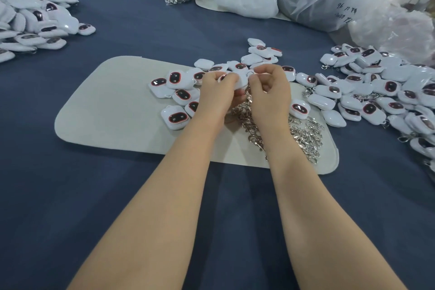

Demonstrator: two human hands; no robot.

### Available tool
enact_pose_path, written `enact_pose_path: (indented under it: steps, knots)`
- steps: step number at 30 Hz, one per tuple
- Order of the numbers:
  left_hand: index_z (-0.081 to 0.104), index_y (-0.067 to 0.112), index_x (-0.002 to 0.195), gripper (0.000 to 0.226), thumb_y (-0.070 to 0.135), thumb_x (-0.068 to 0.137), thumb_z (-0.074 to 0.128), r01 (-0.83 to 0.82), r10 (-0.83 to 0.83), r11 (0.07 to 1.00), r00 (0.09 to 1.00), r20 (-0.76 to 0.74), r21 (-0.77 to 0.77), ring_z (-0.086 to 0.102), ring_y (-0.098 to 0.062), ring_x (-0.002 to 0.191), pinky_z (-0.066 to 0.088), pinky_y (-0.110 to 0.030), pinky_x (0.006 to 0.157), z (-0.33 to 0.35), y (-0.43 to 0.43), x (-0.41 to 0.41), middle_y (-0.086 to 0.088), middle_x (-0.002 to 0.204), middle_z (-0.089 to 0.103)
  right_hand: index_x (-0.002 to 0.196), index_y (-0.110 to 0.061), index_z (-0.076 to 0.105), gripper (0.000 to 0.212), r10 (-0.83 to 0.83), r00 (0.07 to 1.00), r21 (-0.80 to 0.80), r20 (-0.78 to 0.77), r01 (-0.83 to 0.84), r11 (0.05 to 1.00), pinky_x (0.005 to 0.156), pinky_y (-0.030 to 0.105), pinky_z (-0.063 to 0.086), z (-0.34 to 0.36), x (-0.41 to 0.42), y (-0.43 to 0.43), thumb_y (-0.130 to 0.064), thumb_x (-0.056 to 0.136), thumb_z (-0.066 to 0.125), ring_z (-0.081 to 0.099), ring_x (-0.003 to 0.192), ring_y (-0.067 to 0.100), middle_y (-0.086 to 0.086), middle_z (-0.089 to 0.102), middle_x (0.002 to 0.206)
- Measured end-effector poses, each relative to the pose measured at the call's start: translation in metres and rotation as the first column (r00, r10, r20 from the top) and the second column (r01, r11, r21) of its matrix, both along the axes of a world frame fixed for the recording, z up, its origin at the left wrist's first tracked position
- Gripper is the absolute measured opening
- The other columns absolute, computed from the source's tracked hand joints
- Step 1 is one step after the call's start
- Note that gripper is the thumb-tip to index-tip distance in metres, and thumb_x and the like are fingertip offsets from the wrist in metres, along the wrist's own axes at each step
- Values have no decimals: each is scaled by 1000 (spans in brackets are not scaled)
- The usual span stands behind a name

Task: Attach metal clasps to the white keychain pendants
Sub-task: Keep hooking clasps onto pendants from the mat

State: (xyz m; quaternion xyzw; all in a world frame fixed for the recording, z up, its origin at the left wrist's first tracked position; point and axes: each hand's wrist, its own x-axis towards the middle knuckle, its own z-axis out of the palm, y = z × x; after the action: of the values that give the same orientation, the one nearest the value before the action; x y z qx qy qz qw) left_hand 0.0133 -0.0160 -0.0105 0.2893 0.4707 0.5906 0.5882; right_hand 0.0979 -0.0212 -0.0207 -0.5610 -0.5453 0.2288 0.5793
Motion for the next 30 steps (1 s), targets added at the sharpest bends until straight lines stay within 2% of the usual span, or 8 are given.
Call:
enact_pose_path:
  steps: [5,11,13,17,23,26,28,30]
  knots:
    - [45,11,103,17,3,90,54,-21,20,999,999,35,24,55,-8,57,54,-18,55,-2,0,5,-3,81,54,91,-17,59,14,-68,994,45,80,64,997,67,-1,35,-1,3,0,-4,90,54,51,69,-17,-20,54,75]
    - [46,18,109,22,14,91,57,-73,78,996,991,-113,50,58,-5,57,48,-15,50,-8,1,3,-2,88,59,96,-10,63,14,-62,979,43,196,54,998,74,8,39,-2,4,1,-4,91,51,54,80,7,-8,60,87]
    - [47,19,108,20,14,91,57,-85,97,993,982,-161,79,62,-4,57,52,-21,60,-11,1,3,-1,88,62,97,-9,63,15,-54,971,29,233,48,998,77,13,40,-2,4,1,-4,91,50,54,83,9,-5,61,90]
    - [48,20,113,27,16,89,58,-75,104,991,955,-279,111,64,-19,83,53,-37,85,-13,0,4,-5,104,64,97,-10,63,15,-29,957,-9,288,33,999,75,14,38,-4,6,2,-4,91,50,53,82,10,-5,61,89]
    - [45,18,108,21,13,91,57,-98,122,988,968,-221,115,62,-11,71,56,-32,82,-11,3,5,-5,94,64,97,-18,55,16,46,976,-67,215,-32,997,66,3,38,-3,4,4,-4,88,53,51,72,-3,-17,52,78]
    - [45,15,111,24,9,91,55,-87,99,991,989,-114,101,59,-5,56,56,-21,64,-8,2,4,0,74,60,94,-19,51,17,47,984,-83,171,-33,996,67,1,39,-3,5,6,-4,88,55,52,74,-4,-18,52,79]
    - [45,18,111,24,9,91,54,-68,79,993,991,-105,101,60,-6,58,53,-17,55,-6,1,4,1,75,59,92,-19,52,15,42,986,-85,158,-29,996,67,1,39,-3,5,7,-5,87,56,52,73,-5,-18,53,79]
    - [47,20,108,21,9,91,53,-64,76,991,992,-105,117,62,-6,61,55,-18,60,-7,1,4,3,80,59,91,-19,54,14,36,990,-82,139,-25,996,68,1,39,-4,4,8,-6,87,56,52,73,-5,-19,54,78]
